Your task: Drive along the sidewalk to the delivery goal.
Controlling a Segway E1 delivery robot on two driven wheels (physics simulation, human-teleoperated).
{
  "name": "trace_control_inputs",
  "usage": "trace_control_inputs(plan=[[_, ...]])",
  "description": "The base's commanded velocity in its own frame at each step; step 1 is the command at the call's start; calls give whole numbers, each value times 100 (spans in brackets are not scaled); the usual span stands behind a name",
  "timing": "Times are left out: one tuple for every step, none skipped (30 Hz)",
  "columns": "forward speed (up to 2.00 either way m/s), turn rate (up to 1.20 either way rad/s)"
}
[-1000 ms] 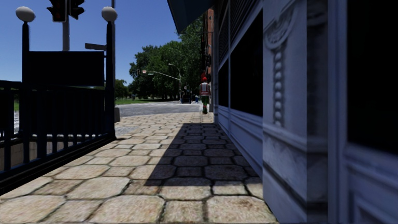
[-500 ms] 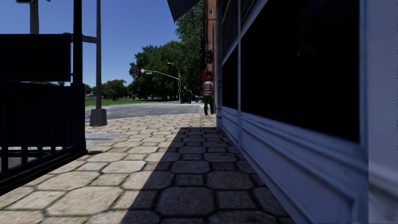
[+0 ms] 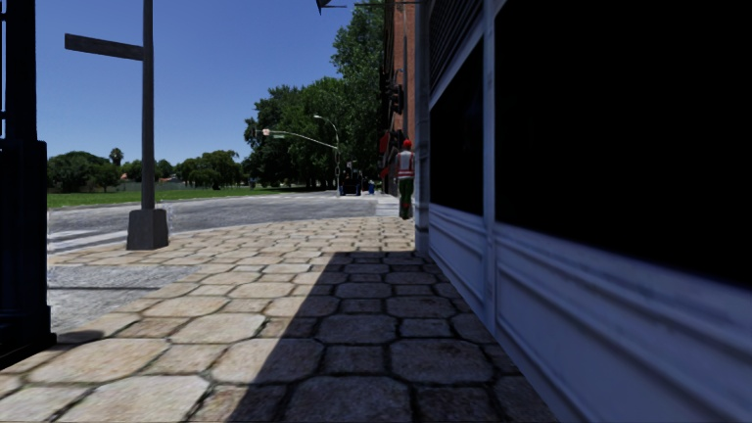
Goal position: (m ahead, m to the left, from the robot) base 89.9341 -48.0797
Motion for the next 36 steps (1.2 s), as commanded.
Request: trace_control_inputs(plan=[[200,98],[200,112],[200,112],[200,114],[200,38],[200,28],[200,18],[200,18],[200,6],[200,2],[200,0],[200,0],[200,0],[200,0],[200,0],[200,0],[200,0],[200,0],[200,0],[200,0],[200,0],[200,0],[200,0],[200,0],[200,0],[200,0],[200,0],[200,0],[200,0],[200,0],[200,0],[200,0],[200,0],[200,0],[200,0],[200,0]])
